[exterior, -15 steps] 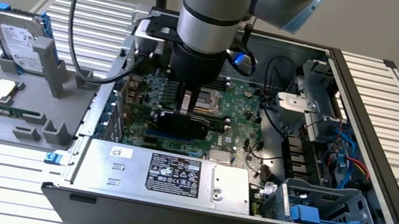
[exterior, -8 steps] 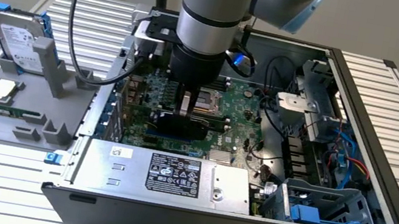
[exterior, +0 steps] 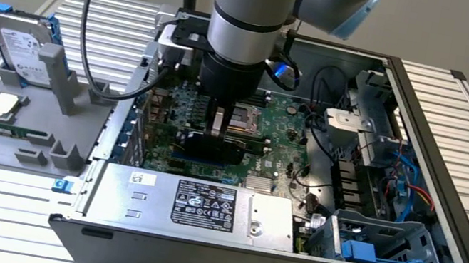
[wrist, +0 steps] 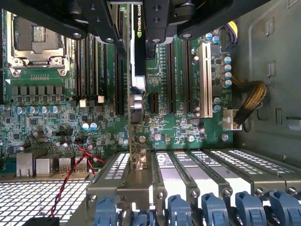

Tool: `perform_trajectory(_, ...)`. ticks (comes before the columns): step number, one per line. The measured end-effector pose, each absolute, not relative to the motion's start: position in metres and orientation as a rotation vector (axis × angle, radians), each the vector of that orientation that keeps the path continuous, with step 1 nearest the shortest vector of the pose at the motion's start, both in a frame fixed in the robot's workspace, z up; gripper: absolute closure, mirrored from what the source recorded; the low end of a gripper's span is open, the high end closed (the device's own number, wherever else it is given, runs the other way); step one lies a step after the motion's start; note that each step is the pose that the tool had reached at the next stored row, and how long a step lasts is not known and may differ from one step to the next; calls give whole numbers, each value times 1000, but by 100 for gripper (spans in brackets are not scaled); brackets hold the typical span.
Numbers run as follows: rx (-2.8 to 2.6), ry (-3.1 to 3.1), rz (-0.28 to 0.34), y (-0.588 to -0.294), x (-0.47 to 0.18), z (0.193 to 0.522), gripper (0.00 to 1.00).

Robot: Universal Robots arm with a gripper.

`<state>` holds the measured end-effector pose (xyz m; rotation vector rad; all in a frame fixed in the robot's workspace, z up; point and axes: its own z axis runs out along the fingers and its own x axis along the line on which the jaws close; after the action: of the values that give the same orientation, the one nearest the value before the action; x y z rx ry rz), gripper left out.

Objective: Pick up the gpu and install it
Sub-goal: 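Insert the gpu into the slot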

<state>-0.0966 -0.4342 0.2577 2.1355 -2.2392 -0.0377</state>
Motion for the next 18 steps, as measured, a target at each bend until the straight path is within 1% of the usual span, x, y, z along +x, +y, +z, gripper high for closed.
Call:
perform_trajectory(6, 2140, -2244, -49, -434, -97, 257, 100)
perform_trajectory(18, 2141, -2244, -50, -434, -96, 252, 100)
